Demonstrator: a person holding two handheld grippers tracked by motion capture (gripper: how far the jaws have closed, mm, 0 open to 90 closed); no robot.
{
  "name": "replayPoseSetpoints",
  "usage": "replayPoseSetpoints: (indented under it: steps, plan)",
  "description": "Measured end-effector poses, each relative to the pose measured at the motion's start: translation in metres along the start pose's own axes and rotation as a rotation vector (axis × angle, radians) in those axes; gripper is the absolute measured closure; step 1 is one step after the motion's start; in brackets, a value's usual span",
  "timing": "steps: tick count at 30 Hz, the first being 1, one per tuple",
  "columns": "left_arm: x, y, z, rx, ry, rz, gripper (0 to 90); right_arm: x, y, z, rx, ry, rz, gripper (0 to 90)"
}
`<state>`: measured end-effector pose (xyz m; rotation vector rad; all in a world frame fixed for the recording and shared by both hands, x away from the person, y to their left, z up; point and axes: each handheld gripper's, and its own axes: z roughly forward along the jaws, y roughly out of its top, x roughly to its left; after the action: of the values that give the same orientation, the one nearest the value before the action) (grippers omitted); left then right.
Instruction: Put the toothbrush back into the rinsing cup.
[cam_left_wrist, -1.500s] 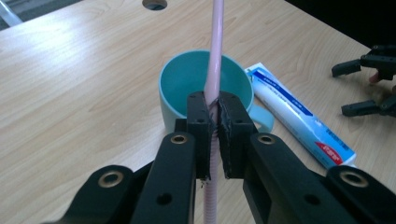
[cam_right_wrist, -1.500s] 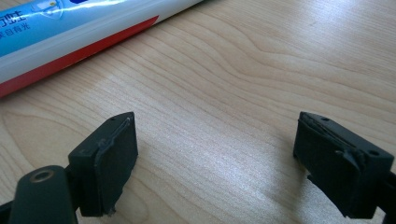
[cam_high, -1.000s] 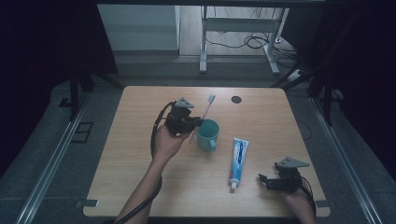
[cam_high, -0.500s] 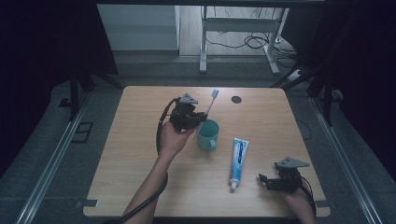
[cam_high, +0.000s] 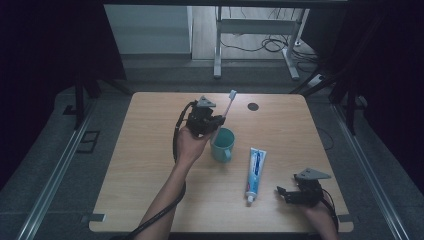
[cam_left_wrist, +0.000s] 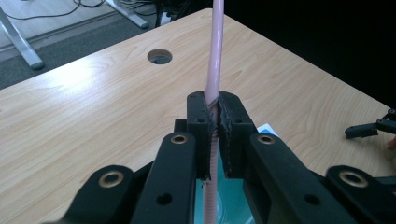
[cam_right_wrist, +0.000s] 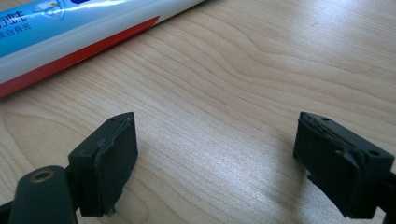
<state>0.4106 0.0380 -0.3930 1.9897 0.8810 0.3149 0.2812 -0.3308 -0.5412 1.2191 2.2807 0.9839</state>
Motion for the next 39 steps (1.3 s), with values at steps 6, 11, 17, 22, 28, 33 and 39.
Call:
replayPoseSetpoints:
  steps: [6, 11, 17, 22, 28, 33, 39]
  plan:
    - [0.0, 0.001, 0.009, -0.004, 0.0, -0.002, 84.2, 0.0, 0.0, 0.0, 0.0, 0.0, -0.001, 13.3]
    - [0.0, 0.0, 0.017, -0.007, 0.001, -0.001, 84.3, 0.0, 0.0, 0.0, -0.001, 0.001, -0.003, 13.3]
    - [-0.001, -0.005, 0.026, -0.004, -0.003, -0.002, 84.2, 0.0, 0.0, 0.0, 0.0, 0.002, -0.003, 13.3]
    - [-0.001, -0.01, 0.032, 0.001, 0.001, -0.005, 84.2, 0.0, 0.0, 0.0, 0.0, 0.003, -0.004, 13.3]
    - [-0.002, -0.016, 0.037, 0.014, 0.0, -0.011, 84.1, 0.0, 0.0, 0.0, 0.0, 0.004, -0.005, 13.3]
    - [-0.002, -0.021, 0.041, 0.033, 0.007, -0.008, 84.0, 0.0, 0.0, 0.0, 0.0, 0.004, -0.006, 13.3]
    - [-0.002, -0.028, 0.046, 0.048, 0.012, -0.008, 83.9, 0.0, 0.0, 0.0, 0.0, 0.005, -0.006, 13.3]
